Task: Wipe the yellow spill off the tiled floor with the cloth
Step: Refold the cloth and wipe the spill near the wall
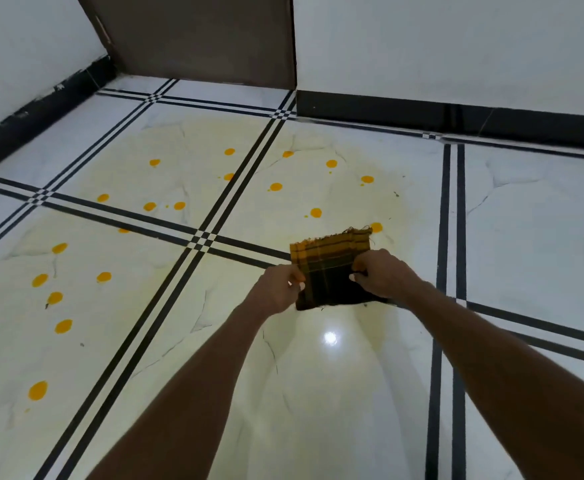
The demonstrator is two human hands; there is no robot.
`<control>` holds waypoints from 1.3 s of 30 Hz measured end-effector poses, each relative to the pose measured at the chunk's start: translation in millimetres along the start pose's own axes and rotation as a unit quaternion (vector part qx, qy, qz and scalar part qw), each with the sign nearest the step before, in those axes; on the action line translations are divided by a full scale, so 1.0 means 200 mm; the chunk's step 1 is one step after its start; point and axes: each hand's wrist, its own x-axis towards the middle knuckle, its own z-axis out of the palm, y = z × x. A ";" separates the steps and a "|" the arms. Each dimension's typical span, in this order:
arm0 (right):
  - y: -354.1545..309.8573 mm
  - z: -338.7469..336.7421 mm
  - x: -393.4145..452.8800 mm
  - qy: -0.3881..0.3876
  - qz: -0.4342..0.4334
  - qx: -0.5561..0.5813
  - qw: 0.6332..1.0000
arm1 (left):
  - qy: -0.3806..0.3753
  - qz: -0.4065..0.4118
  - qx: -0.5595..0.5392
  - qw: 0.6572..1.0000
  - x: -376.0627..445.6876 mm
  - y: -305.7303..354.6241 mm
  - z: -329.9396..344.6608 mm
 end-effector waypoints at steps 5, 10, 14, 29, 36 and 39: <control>-0.12 -0.08 -0.01 -0.014 -0.007 0.083 0.996 | -0.021 -0.042 0.038 0.998 -0.01 0.18 -0.16; -0.16 -0.12 0.01 -0.092 0.012 0.107 0.990 | -0.017 -0.057 0.049 0.997 0.03 0.28 -0.25; -0.13 0.03 0.24 -0.068 -0.002 0.101 0.993 | 0.030 -0.061 0.078 0.995 0.28 0.12 -0.22; -0.08 0.21 0.44 0.026 -0.042 -0.006 0.999 | 0.034 -0.044 0.089 0.994 0.60 -0.13 -0.26; 0.06 0.39 0.58 0.151 -0.083 -0.065 0.983 | 0.125 -0.021 0.135 0.983 0.98 -0.28 -0.23; 0.13 0.33 0.65 0.169 -0.058 -0.079 0.981 | 0.154 -0.026 0.137 0.978 1.00 -0.35 -0.24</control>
